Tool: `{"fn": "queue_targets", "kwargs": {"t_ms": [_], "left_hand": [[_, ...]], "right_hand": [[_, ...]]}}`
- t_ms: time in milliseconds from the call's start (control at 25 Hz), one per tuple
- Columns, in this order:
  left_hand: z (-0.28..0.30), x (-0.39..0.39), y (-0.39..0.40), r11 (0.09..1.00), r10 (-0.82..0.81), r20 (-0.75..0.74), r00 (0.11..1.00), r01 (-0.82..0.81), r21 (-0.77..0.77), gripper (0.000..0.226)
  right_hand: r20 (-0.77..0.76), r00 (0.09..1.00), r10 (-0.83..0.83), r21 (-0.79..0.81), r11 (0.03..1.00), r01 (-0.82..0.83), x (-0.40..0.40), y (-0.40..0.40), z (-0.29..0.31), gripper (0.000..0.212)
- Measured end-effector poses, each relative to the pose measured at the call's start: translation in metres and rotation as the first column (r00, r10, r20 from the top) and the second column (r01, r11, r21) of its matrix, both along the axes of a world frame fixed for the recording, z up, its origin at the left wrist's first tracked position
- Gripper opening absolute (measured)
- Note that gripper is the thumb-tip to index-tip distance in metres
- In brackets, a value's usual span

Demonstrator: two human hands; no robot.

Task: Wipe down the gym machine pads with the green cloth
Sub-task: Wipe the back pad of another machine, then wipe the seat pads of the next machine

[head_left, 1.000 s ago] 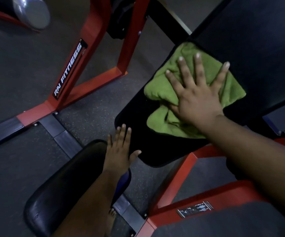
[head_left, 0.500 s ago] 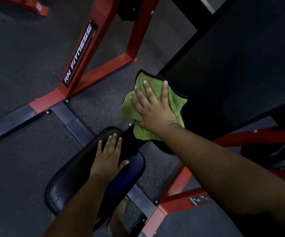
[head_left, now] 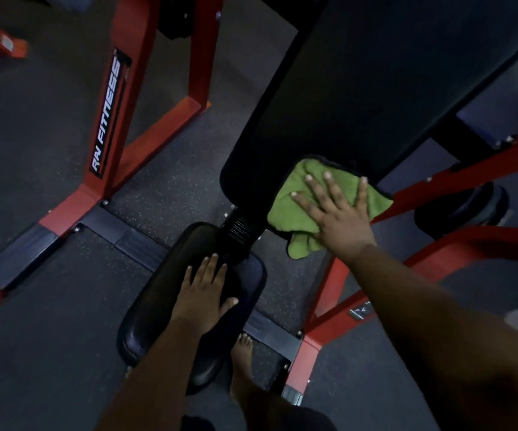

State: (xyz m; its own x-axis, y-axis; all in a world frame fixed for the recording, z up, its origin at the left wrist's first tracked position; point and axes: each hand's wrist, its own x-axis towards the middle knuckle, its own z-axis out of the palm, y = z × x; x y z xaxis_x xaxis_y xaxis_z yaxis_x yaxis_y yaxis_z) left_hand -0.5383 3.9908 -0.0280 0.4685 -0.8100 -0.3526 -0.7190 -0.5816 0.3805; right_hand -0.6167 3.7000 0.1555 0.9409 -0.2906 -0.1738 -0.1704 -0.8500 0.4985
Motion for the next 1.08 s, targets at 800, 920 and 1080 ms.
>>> {"fn": "queue_targets", "kwargs": {"t_ms": [800, 920, 1080], "left_hand": [[0.178, -0.093, 0.066, 0.823, -0.432, -0.222, 0.874, 0.483, 0.3, 0.09], [0.213, -0.154, 0.056, 0.76, -0.552, -0.176, 0.815, 0.578, 0.296, 0.091], [0.254, -0.258, 0.035, 0.655, -0.69, -0.133, 0.711, 0.692, 0.304, 0.093]], "right_hand": [[-0.386, 0.623, -0.68, 0.592, 0.335, 0.733, -0.24, 0.266, 0.018, 0.075], [-0.363, 0.491, -0.792, 0.628, 0.181, 0.757, -0.319, 0.281, 0.039, 0.066], [-0.301, 0.312, -0.901, 0.658, 0.041, 0.752, -0.436, 0.288, 0.072, 0.066]]}}
